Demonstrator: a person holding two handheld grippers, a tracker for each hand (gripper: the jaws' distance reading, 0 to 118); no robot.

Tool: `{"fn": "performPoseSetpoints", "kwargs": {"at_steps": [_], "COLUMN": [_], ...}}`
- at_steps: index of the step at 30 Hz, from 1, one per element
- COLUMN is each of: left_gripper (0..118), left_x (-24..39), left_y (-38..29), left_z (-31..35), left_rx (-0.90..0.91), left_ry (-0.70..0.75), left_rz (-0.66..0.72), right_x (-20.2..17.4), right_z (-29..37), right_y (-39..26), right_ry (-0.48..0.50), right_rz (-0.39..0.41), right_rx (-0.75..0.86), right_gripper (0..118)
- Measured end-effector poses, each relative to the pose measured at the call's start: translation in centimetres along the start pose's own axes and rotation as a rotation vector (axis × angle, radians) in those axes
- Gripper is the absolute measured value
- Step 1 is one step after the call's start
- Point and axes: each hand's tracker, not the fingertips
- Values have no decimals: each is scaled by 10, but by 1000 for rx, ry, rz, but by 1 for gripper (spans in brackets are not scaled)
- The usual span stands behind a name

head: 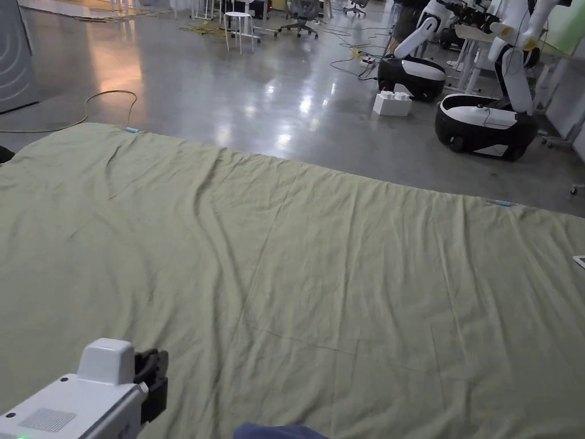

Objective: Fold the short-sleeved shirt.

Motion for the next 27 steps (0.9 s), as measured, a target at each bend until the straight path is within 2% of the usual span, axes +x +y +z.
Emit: {"fn": "performPoseSetpoints", "kwargs": {"at_steps": [3,7,10,15,19,24,27], "left_gripper": [15,79,81,81,81,80,72], "left_x": [-7,-16,-18,-8,0,5,-5], "left_y": [-7,-17,-24,-39,-49,-60,-61], "left_z": [-8,-27,-39,-67,-94,-115,-126], "left_rx": [-125,-290,-371,-494,-626,-643,-642], "left_ry": [-144,-314,-446,-558,-696,-753,-774], "left_rz": [109,249,342,342,437,476,573], "right_x": [0,-2,-2,4,5,5,6], "right_z": [-1,0,0,-5,-6,-4,-4], "right_y": [-8,-10,-10,-18,-19,-18,-18], "right_ry": [-6,-11,-9,-3,0,3,6], "right_rz": [15,37,27,31,28,28,33], "right_rx": [2,13,15,23,24,26,25], "right_gripper": [1,1,1,1,1,1,1]}}
